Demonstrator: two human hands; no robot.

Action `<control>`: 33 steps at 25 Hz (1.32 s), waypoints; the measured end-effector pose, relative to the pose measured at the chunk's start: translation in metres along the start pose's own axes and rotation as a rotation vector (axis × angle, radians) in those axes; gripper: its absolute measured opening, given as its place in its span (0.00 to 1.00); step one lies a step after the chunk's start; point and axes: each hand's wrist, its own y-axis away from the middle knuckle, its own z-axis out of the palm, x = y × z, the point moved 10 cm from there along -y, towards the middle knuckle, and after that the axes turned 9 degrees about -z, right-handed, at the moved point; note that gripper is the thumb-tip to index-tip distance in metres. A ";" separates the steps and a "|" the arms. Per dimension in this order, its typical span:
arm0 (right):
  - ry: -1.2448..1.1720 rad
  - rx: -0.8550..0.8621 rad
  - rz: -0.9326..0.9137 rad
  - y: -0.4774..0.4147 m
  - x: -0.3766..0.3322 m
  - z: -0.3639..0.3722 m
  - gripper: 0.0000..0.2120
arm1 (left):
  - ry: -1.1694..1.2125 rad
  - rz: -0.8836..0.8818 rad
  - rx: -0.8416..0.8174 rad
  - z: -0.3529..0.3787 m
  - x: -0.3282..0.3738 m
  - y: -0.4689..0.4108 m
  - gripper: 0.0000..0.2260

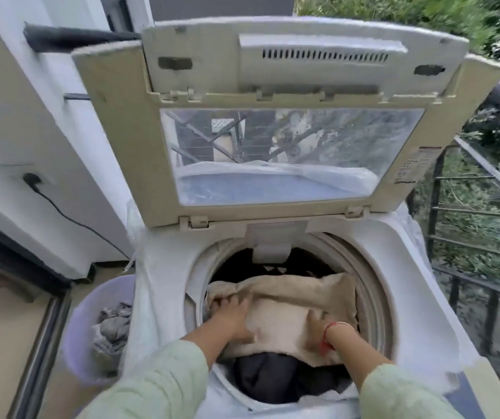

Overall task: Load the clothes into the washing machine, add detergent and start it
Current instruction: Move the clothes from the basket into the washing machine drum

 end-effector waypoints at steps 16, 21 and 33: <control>-0.143 0.080 -0.043 -0.050 -0.013 -0.023 0.67 | 0.285 -0.042 -0.137 0.028 0.018 -0.036 0.66; -0.165 -0.078 0.007 -0.115 -0.010 0.041 0.70 | 0.131 -0.075 -0.281 0.094 0.030 -0.086 0.69; 0.087 0.115 0.004 -0.204 -0.003 0.059 0.62 | 0.084 -0.268 -0.192 0.142 0.039 -0.157 0.58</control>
